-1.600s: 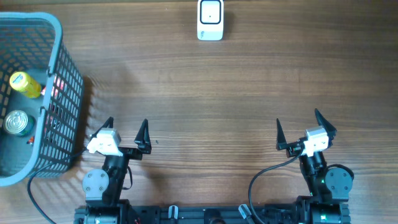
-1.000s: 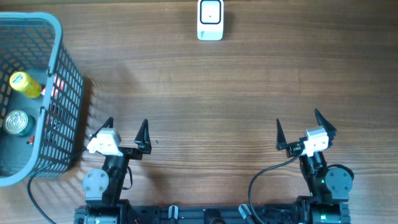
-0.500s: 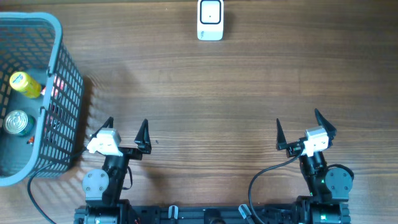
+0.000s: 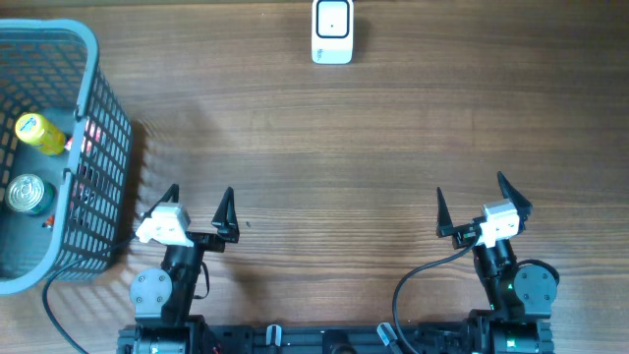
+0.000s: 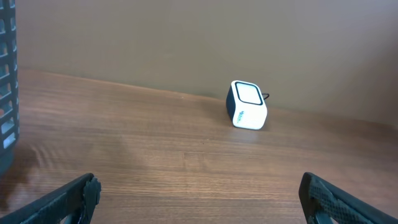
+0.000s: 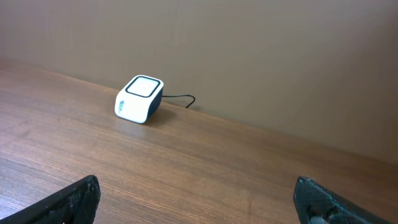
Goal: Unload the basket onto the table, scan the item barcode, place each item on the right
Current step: 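Move the left gripper over the grey basket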
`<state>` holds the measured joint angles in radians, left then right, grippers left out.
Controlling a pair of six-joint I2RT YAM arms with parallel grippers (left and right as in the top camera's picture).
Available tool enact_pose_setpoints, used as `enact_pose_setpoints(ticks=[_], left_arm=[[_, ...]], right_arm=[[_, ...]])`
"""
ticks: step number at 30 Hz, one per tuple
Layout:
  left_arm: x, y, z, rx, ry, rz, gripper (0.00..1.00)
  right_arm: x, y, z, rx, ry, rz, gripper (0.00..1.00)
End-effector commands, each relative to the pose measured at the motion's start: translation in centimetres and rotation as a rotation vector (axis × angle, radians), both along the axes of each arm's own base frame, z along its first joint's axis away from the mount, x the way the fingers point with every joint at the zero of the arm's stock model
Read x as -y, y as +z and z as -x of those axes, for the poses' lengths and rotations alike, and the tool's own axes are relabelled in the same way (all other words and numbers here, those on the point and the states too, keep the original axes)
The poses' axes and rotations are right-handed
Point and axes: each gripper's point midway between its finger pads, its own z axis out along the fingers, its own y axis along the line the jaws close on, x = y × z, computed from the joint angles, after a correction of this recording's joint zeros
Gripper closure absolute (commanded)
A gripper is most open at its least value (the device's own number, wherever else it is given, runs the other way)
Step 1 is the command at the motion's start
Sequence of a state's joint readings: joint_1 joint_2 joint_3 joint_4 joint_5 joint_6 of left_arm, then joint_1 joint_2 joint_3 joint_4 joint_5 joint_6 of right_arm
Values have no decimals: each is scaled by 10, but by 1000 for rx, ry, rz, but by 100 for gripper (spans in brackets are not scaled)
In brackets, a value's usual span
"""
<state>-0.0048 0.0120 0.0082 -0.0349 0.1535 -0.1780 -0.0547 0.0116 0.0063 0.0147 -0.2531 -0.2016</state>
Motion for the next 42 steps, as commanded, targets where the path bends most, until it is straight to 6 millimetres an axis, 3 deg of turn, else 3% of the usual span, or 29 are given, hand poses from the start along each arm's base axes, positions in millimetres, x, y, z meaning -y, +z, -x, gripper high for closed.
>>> enact_pose_setpoints(ticks=[1, 4, 10, 17, 22, 26, 28, 31, 33, 34, 38, 40, 42], left_arm=[[-2, 3, 0, 1, 16, 88, 0], [-1, 5, 0, -7, 11, 87, 0], [13, 40, -5, -44, -73, 44, 0], [26, 86, -40, -272, -143, 53, 0], [44, 143, -63, -217, -256, 76, 0], [41, 198, -76, -193, -246, 40, 0], [29, 225, -83, -191, -191, 13, 0], [-15, 285, -90, -179, -30, -33, 0], [-47, 306, -91, -187, 63, -18, 0], [-78, 314, -91, -213, 160, 37, 0], [-191, 294, -78, -325, 502, 293, 0], [-237, 274, -71, -363, 618, 355, 0], [-261, 255, -69, -412, 666, 377, 0]], right_arm=[[1, 1, 0, 2, -8, -20, 0], [1, 1, 0, 2, -9, -20, 0], [1, 1, 0, 1, -9, -20, 0], [1, -6, -2, -28, -9, -22, 0], [0, -6, -2, -31, -1, -23, 0], [0, -6, -2, -29, 0, -23, 0], [-4, -5, -1, -27, 25, -22, 0], [-15, -3, 2, -16, 90, -21, 0], [-18, -2, 3, -16, 106, -21, 0], [-18, -2, 3, -16, 105, -21, 1], [-19, -3, 3, -19, 115, -26, 0], [-20, -3, 3, -27, 116, -55, 0], [-20, -3, 3, -27, 117, -55, 0]])
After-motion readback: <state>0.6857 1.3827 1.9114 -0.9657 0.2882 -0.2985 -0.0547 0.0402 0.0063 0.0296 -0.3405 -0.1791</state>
